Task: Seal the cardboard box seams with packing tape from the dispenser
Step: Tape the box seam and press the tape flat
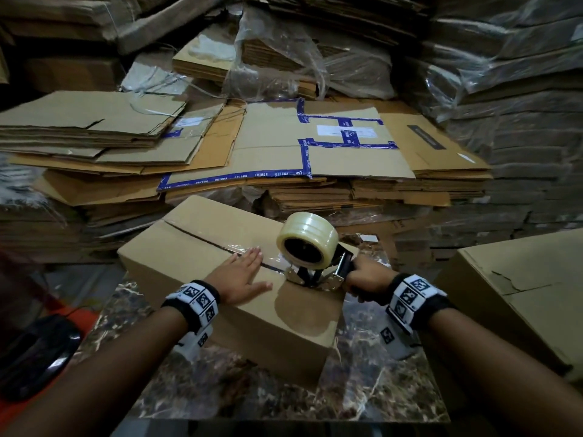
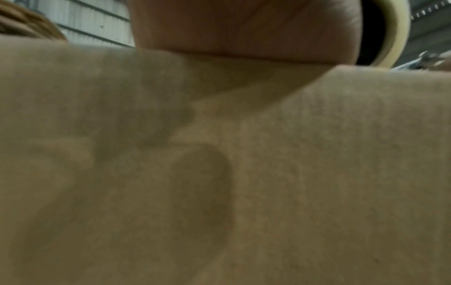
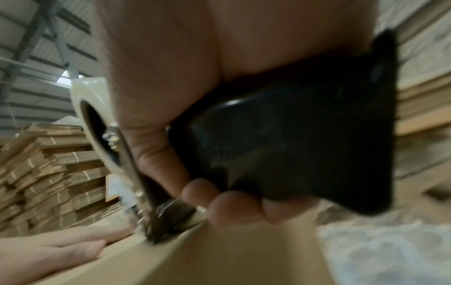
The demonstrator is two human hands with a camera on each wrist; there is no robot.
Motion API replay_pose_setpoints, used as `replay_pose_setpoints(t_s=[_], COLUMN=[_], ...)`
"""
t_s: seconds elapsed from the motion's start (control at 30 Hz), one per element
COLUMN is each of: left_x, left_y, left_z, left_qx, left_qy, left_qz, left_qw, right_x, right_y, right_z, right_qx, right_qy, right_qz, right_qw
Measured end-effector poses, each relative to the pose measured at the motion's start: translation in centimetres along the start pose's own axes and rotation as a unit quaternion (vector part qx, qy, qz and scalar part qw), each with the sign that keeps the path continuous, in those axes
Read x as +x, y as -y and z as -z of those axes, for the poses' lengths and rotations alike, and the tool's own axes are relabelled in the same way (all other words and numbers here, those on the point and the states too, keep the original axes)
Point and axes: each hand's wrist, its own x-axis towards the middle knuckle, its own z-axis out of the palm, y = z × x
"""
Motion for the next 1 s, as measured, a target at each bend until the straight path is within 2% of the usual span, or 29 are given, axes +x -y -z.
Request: replay_pose_setpoints(t_s=[0.17, 0.3, 0.53, 0.63, 0.8, 0.9, 1.0], left_x=[0.1, -0.4, 1.3, 2.5, 2.6, 2.6, 2.6], left_y=[0.1, -1.5, -12.0, -14.6, -14.9, -15.2, -15.3], left_z=[-0.1, 0.3, -0.9, -1.6, -1.9, -1.8, -1.7], left_qx=[0.01, 0.011, -0.057, -0.046, -0.034, -0.045, -0.052], left_qy=[-0.003, -0.044, -0.042, -0.039, -0.044, -0.044, -0.043], left_qz=[-0.004, 0.004, -0.089, -0.088, -0.074, -0.071, -0.07], left_qw=[1.0, 0.999, 0.993, 0.994, 0.996, 0.995, 0.995], right_x=[-2.7, -4.3, -4.0, -4.4, -4.9, -4.9, -4.9], right_y=[-6.0, -9.5, -12.2, -12.2, -12.3, -14.7, -17.7], right_z=[4.4, 5.0, 2.7, 2.3, 2.4, 3.3, 4.0], right_qx=[0.049, 0.095, 0.216, 0.23, 0.154, 0.067, -0.004], right_qy=[0.007, 0.016, 0.027, 0.022, 0.004, -0.016, -0.02], right_qz=[-0.019, -0.023, 0.006, 0.023, 0.037, 0.034, -0.006], right_qw=[0.999, 0.995, 0.976, 0.973, 0.987, 0.997, 1.0])
